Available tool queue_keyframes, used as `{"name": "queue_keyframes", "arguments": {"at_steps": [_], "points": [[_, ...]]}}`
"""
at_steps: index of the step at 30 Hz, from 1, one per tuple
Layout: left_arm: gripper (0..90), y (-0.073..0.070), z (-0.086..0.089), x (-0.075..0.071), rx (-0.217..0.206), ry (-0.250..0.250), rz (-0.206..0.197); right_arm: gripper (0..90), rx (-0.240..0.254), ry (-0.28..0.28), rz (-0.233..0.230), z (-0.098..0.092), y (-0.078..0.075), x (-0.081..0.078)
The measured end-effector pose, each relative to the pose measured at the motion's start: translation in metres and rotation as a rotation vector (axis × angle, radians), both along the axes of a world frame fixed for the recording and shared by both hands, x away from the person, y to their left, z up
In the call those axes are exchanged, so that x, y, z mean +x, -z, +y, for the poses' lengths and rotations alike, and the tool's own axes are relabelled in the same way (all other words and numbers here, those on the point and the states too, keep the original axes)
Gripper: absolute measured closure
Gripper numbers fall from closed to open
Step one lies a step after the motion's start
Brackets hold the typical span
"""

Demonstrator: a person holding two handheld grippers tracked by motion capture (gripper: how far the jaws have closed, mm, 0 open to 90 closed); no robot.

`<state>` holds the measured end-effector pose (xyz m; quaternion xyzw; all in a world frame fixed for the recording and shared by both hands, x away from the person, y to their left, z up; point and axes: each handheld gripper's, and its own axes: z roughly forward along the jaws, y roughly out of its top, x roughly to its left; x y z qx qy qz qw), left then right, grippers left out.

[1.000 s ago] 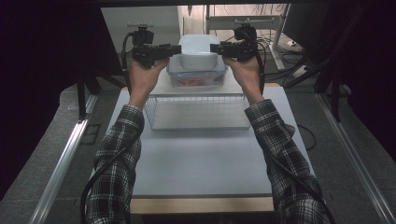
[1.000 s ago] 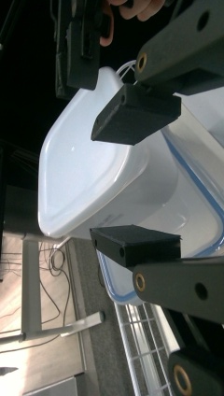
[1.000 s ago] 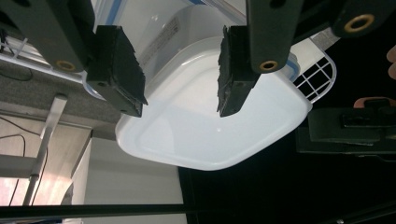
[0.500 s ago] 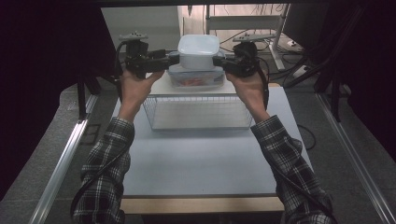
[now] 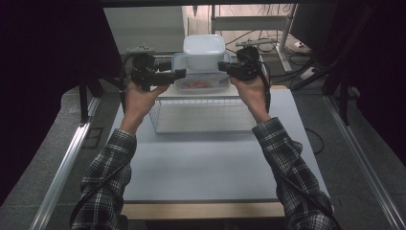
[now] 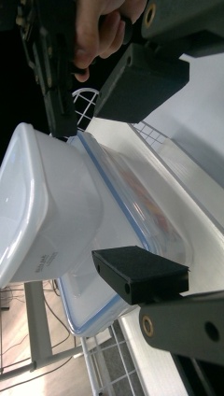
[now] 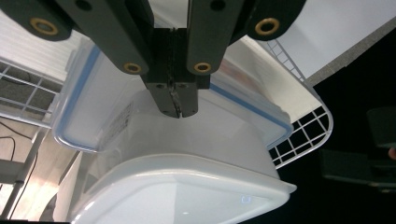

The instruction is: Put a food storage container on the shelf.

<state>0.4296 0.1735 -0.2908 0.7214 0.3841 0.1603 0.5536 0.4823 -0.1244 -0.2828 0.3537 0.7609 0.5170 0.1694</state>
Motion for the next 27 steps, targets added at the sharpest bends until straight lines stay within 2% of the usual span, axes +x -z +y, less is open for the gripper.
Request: {"name": "queue_keyframes", "arguments": {"at_steps": [6,7,8,10,11,12,13,14,15,16,17,20,21,27], "points": [[24.7,0.004,0.0,-0.002,0.008,0.006,-0.003,88.3,0.011,0.001,0.003,-0.002,0.001,0.002],[23.3,0.006,-0.001,-0.003,0.017,0.024,-0.007,82.3,0.002,-0.021,-0.002,-0.001,0.003,-0.003],[22.2,0.006,-0.001,-0.003,0.017,0.024,-0.007,82.3,0.002,-0.021,-0.002,-0.001,0.003,-0.003],[20.9,0.01,-0.002,-0.006,0.031,0.037,-0.012,74.2,-0.01,-0.04,-0.004,-0.001,0.006,-0.009],[19.9,0.013,-0.003,-0.008,0.037,0.051,-0.02,64.7,-0.011,-0.053,-0.012,-0.001,0.01,-0.016],[19.4,0.019,-0.005,-0.011,0.056,0.077,-0.028,60.7,-0.016,-0.059,-0.014,-0.001,0.012,-0.019],[18.6,0.022,-0.007,-0.013,0.062,0.083,-0.029,56.6,-0.021,-0.065,-0.016,-0.002,0.015,-0.022],[17.7,0.022,-0.007,-0.013,0.062,0.083,-0.029,56.6,-0.021,-0.065,-0.016,-0.002,0.015,-0.022],[16.8,0.029,-0.009,-0.018,0.07,0.099,-0.029,49.2,-0.028,-0.08,-0.018,-0.002,0.02,-0.027],[15.9,0.029,-0.009,-0.018,0.07,0.099,-0.029,45.7,-0.03,-0.086,-0.019,-0.003,0.022,-0.029],[15.1,0.035,-0.012,-0.022,0.084,0.107,-0.023,42.4,-0.031,-0.092,-0.016,-0.004,0.025,-0.031],[12.8,0.041,-0.014,-0.025,0.099,0.11,-0.017,37.7,-0.042,-0.107,-0.008,-0.005,0.03,-0.034],[11.8,0.046,-0.015,-0.029,0.094,0.125,-0.014,33.8,-0.049,-0.114,-0.007,-0.006,0.035,-0.038],[8.6,0.059,-0.021,-0.042,0.095,0.15,-0.01,26.8,-0.052,-0.143,-0.001,-0.01,0.048,-0.049]]}}
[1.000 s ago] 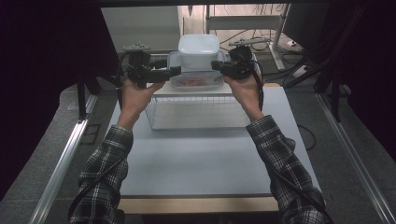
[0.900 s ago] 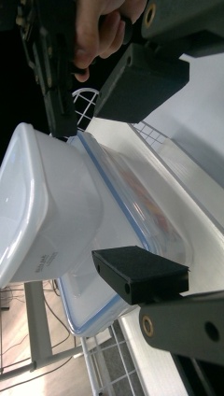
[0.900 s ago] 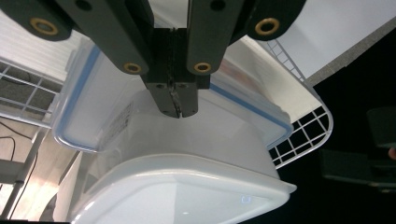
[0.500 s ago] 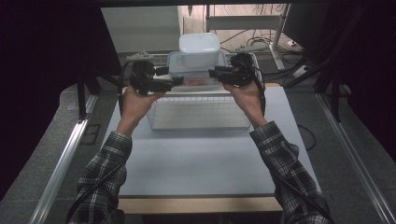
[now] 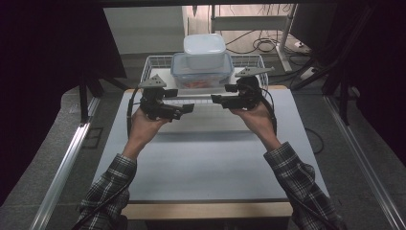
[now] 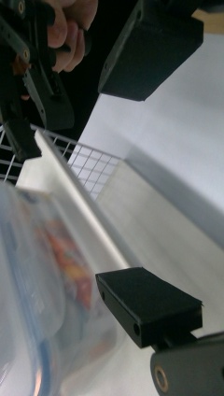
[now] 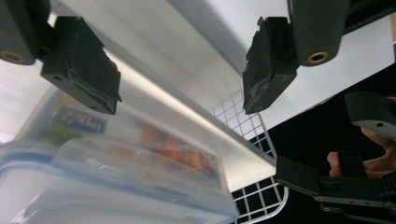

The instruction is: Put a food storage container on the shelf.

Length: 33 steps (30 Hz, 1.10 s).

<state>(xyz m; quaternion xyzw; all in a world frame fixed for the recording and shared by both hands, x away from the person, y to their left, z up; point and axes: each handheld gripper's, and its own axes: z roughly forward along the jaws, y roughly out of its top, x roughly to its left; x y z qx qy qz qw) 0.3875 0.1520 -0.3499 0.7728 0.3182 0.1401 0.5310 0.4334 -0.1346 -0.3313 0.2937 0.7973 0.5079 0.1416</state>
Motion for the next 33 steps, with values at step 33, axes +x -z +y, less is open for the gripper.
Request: {"name": "queue_keyframes", "arguments": {"at_steps": [33], "points": [[4.3,0.069,-0.018,-0.048,0.123,0.016,-0.003,6.3,-0.062,-0.057,0.017,-0.019,0.055,-0.041]]}}
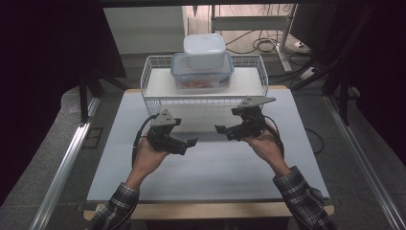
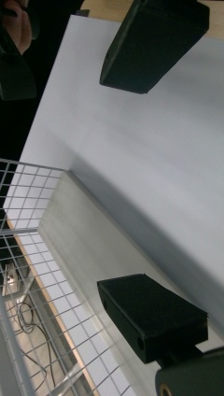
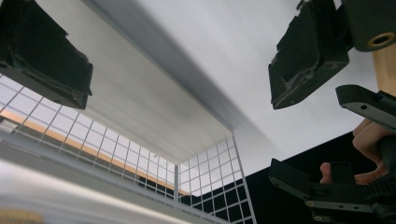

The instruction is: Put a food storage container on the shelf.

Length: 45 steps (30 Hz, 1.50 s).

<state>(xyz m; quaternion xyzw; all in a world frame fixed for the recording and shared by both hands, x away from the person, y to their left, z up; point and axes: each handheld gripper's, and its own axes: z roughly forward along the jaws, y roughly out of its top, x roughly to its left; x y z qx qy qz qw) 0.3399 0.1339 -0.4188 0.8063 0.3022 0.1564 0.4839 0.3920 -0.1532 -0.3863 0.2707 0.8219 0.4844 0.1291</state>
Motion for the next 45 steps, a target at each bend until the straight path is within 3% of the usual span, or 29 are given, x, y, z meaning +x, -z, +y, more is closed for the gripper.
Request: {"name": "queue_keyframes", "arguments": {"at_steps": [4,8,16,26,38,45], "points": [[4.2,0.007,0.0,-0.002,-0.014,0.001,0.006,4.5,0.003,-0.001,0.008,-0.004,0.008,-0.003],[3.9,0.016,-0.003,-0.004,0.0,0.004,0.022,2.5,-0.007,-0.009,0.031,-0.007,0.016,-0.006],[3.3,0.023,-0.005,-0.012,0.007,0.006,0.029,2.2,-0.02,-0.011,0.034,-0.013,0.027,-0.013],[3.1,0.035,0.002,-0.024,0.007,-0.001,0.042,1.9,-0.001,0.016,0.042,-0.024,0.036,-0.026],[2.8,0.05,0.012,-0.037,0.001,-0.021,0.072,1.6,-0.038,0.028,0.046,-0.031,0.05,-0.041],[2.4,0.063,0.021,-0.047,-0.003,-0.043,0.091,1.2,-0.061,0.056,0.051,-0.044,0.061,-0.049]]}}
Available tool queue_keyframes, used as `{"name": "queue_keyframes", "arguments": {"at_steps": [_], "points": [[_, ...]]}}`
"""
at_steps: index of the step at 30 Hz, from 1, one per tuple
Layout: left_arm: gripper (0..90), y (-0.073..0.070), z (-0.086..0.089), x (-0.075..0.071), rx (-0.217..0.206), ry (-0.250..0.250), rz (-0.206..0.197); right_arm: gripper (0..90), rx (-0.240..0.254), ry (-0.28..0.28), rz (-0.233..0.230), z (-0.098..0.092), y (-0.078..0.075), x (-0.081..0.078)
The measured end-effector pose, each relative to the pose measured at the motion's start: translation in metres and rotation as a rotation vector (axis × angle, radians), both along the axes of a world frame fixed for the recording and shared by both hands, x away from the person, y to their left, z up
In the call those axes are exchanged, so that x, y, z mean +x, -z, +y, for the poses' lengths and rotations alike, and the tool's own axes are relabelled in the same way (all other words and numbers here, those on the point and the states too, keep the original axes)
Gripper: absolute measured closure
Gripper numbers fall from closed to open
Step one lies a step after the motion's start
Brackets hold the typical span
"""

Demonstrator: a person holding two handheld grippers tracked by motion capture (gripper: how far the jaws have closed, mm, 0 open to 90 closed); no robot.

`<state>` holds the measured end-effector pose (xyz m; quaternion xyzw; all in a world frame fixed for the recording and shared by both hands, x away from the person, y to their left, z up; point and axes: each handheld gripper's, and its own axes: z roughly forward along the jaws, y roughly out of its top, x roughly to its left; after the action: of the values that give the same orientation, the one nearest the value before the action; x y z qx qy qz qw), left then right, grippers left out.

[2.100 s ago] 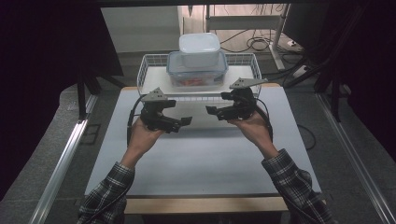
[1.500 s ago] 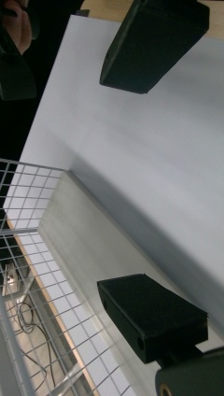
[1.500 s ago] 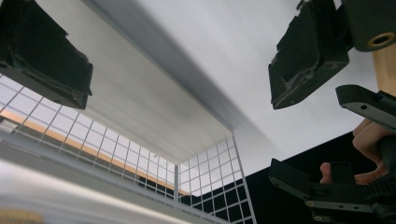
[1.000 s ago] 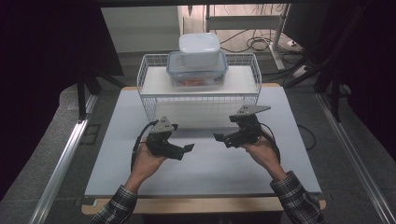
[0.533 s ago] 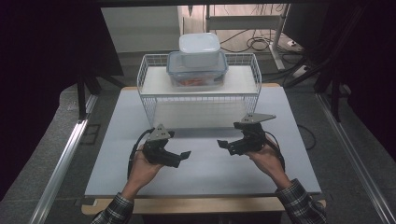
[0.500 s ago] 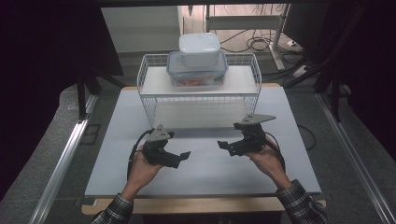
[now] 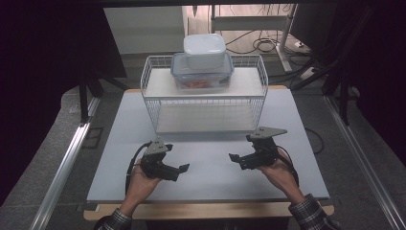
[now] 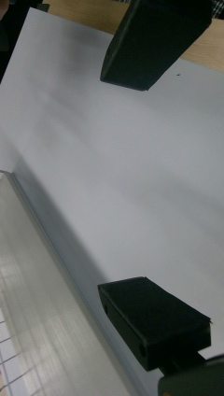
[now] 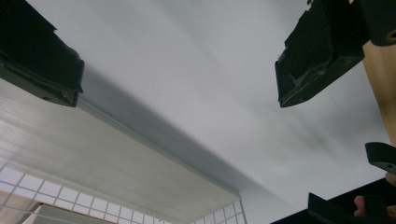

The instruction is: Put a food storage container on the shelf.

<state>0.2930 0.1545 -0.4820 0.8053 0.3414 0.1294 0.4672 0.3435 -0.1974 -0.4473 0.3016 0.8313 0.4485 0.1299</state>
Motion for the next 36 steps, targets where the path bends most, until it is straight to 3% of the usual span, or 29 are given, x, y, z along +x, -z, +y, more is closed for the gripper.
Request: {"name": "queue_keyframes", "arguments": {"at_steps": [17,36], "points": [[2.0,0.009,0.023,-0.019,-0.009,-0.055,0.003,0.0,-0.026,0.054,-0.007,-0.027,0.012,-0.014],[1.4,0.026,0.047,-0.033,0.06,-0.137,0.025,0.0,-0.059,0.096,0.007,-0.054,0.03,-0.024]]}}
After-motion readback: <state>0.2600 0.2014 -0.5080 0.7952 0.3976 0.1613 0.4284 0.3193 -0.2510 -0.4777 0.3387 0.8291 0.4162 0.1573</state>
